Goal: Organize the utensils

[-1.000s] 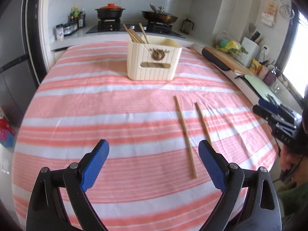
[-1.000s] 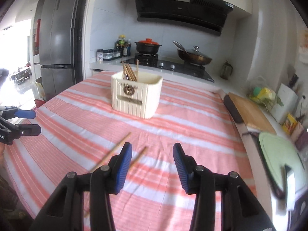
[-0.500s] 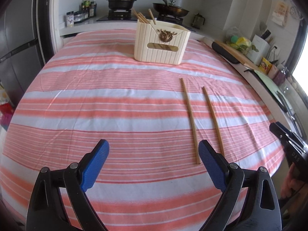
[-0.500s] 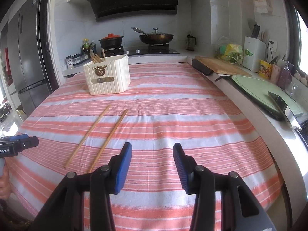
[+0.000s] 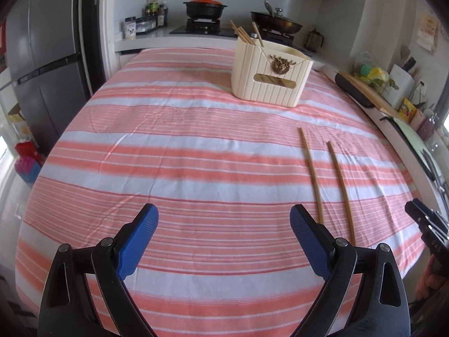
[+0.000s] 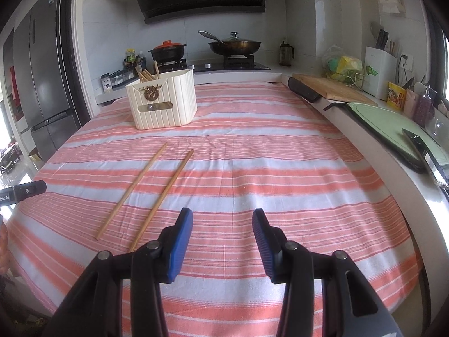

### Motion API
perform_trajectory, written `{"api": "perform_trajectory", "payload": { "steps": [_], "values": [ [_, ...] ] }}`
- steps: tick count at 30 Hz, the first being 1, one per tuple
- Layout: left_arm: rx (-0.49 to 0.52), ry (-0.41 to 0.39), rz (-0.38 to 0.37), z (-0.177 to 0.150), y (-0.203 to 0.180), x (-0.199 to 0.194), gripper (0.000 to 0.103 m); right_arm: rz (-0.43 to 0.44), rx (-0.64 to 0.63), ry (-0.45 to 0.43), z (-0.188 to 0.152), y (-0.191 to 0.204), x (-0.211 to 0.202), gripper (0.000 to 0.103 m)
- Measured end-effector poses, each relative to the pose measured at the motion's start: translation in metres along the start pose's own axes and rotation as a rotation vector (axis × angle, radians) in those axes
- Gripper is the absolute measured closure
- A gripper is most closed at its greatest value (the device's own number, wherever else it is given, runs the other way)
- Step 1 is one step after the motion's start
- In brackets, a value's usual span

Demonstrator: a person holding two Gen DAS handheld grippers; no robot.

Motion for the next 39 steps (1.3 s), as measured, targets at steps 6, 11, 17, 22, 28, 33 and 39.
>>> {"api": "perform_trajectory", "payload": {
  "steps": [6, 11, 17, 22, 28, 33, 39],
  "values": [
    [0.021, 0.013, -0.020, 0.002, -0.011, 0.012, 0.008, 0.008, -0.022, 0.024, -0.003, 0.007, 0.004, 0.058],
    [0.014, 0.020, -0.043, 0.004, -0.018, 0.019, 0.008, 0.061, -0.047, 0.086, 0.002, 0.033, 0.015, 0.058],
    [0.004, 0.026, -0.039, 0.000, -0.017, 0.017, 0.008, 0.165, -0.096, 0.150, 0.008, 0.086, 0.036, 0.058],
    [0.020, 0.031, -0.037, 0.003, -0.021, 0.016, 0.008, 0.163, -0.139, 0.204, 0.004, 0.111, 0.065, 0.059],
    [0.100, 0.078, -0.101, 0.017, -0.055, 0.038, 0.008, 0.096, -0.167, 0.212, -0.007, 0.098, 0.073, 0.093],
    [0.128, 0.165, -0.150, 0.022, -0.084, 0.088, 0.008, 0.043, -0.114, 0.224, -0.013, 0.063, 0.072, 0.098],
    [0.199, 0.232, -0.029, 0.020, -0.092, 0.137, 0.018, 0.012, -0.103, 0.216, -0.022, 0.044, 0.063, 0.098]
  ]
}}
Point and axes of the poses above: each gripper's, at about its wrist camera, not at the fingertips, and x roughly the way its jaws point, y to its left, z to its top, the point moved 7 cm from there along x, roughly the way its jaws point, and after that the axes turned 15 degrees about -z, right-handed, at the moved point
